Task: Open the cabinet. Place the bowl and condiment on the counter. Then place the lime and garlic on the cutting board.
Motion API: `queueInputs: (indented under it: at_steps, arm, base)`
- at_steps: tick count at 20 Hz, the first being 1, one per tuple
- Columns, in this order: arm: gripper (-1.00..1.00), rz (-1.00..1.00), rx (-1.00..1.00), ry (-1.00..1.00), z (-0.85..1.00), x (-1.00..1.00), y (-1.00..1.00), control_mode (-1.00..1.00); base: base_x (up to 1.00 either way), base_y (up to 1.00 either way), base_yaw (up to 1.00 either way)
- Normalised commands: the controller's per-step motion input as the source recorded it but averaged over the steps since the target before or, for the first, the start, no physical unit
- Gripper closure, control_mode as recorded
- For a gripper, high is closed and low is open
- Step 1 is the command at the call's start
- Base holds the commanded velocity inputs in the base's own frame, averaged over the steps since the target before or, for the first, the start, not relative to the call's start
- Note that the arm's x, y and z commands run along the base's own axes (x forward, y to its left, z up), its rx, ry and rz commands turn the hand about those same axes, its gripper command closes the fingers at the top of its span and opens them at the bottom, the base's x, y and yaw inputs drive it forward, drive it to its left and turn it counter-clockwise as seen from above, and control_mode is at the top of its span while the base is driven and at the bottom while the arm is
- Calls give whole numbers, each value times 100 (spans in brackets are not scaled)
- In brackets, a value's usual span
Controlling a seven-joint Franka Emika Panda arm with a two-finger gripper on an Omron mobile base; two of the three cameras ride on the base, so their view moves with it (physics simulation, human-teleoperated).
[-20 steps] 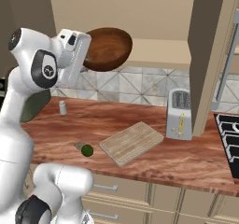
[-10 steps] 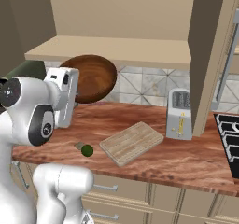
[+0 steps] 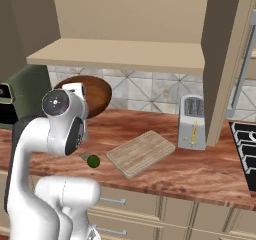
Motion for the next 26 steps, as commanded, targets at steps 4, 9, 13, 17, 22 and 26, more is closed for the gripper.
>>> queueInputs:
  at_steps: [4, 9, 13, 17, 22, 26]
  arm:
    - [100, 31, -10, 13, -58, 97, 4, -100]
    - [100, 22, -15, 9, -70, 95, 3, -100]
    - [100, 16, -13, 8, -61, 100, 1, -100]
    - [100, 11, -9, 6, -44, 100, 0, -100]
    - [100, 9, -9, 6, -48, 92, 0, -100]
    - [100, 8, -7, 5, -39, 77, 0, -100]
  base:
    - [0, 0, 0]
    - [0, 0, 0]
    - [0, 0, 0]
    - [0, 0, 0]
    - [0, 0, 0]
    - [0, 0, 0]
